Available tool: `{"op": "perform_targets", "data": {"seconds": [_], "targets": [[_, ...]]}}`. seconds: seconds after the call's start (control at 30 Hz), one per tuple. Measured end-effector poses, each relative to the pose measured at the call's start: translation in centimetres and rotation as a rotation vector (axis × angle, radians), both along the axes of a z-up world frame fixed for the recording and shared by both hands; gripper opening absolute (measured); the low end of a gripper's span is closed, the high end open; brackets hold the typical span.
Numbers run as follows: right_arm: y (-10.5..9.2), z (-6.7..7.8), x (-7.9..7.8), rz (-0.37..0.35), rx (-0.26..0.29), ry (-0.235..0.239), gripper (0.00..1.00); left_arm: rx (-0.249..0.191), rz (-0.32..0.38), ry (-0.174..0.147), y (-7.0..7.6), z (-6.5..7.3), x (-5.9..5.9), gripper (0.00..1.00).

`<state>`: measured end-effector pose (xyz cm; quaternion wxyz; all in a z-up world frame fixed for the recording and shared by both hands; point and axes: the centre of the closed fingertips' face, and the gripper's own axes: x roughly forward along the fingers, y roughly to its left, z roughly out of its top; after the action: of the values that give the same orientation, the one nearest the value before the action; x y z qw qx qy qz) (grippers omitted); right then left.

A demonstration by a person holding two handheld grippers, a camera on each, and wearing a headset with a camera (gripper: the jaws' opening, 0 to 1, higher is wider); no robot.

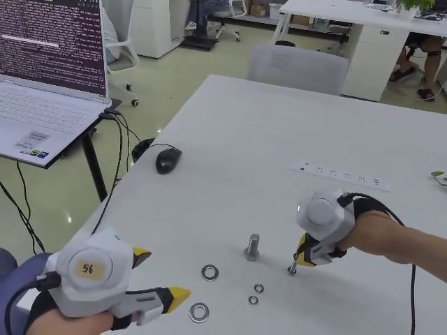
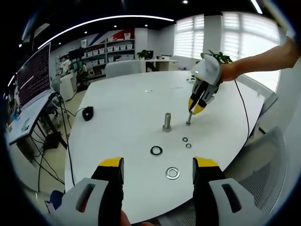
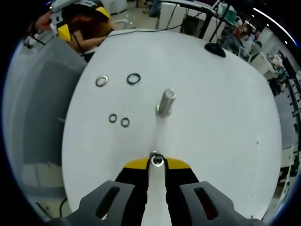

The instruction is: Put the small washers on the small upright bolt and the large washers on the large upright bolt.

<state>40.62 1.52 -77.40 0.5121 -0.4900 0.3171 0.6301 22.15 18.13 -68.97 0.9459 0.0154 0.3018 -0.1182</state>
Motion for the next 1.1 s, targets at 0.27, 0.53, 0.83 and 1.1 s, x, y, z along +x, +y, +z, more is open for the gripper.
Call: {"op": "perform_targets", "data": {"seconds": [0.27, 0.53, 0.83, 1.1], "targets": [[-0.1, -1.9, 0.0, -0.002, -0.029, 0.0, 0.13, 0.0, 0.008, 0.005, 0.3, -0.3, -0.4, 0.58], [-0.1, -3.5, 0.3, -0.02, -0.052, 0.007, 0.13, 0.004, 0.024, 0.007, 0.9, -0.2, -0.8, 0.58], [0.1, -4.4, 0.4, -0.053, -0.04, 0.01, 0.13, 0.004, 0.033, 0.01, 1.1, -0.2, -1.1, 0.58], [-0.4, -3.6, 0.3, -0.079, -0.006, 0.014, 0.18, 0.007, 0.024, 0.004, 0.8, 0.0, -0.8, 0.58]]}}
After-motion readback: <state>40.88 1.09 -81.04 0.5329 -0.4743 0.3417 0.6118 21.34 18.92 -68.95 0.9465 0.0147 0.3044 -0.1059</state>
